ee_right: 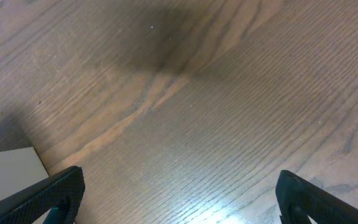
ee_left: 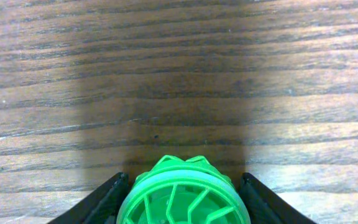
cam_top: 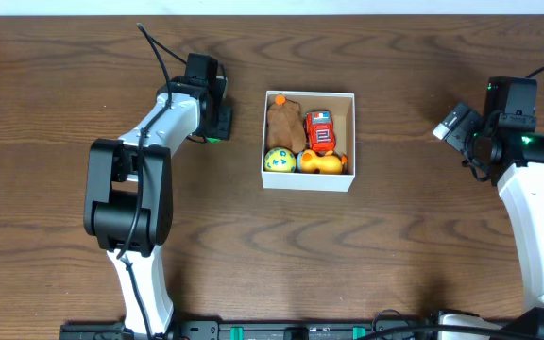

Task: Pack container
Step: 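Lift the green toy and drop it into the box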

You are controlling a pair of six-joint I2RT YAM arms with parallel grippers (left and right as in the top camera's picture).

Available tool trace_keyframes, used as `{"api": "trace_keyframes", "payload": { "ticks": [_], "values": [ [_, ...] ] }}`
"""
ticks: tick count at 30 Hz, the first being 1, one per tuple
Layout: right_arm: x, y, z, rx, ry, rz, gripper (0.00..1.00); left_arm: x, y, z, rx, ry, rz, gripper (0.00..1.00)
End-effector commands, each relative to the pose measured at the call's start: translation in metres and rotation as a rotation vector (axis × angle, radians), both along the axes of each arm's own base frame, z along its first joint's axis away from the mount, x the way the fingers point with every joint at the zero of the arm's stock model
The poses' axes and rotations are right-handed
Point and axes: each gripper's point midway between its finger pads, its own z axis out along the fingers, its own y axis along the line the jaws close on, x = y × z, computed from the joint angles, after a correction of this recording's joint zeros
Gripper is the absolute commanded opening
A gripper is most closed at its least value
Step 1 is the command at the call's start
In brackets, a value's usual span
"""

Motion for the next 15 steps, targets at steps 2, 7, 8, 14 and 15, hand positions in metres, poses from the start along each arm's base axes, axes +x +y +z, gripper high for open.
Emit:
{"api": "trace_keyframes", "payload": {
  "ticks": [2,7,8,14,15],
  "values": [
    [0.0,-0.003,-0.002,-0.005,0.006,-0.003,0.99,0.001,0.0,0.02,-0.005,-0.027,0.003,0.41],
    [0.0,-0.003,-0.002,-0.005,0.006,-0.003,0.99,0.002,0.0,0.07,-0.02,-0.111,0.002,0.37],
    [0.0,-0.003,-0.002,-0.005,0.006,-0.003,0.99,0.0,-0.001,0.081,-0.023,-0.129,0.0,0.37],
    [0.0,-0.003,-0.002,-0.005,0.006,-0.003,0.99,-0.023,-0.032,0.164,-0.059,-0.269,-0.078,0.35],
    [0.0,-0.003,-0.002,-0.005,0.006,-0.003,0.99,-0.029,-0.045,0.179,-0.071,-0.301,-0.108,0.35]
  ]
}}
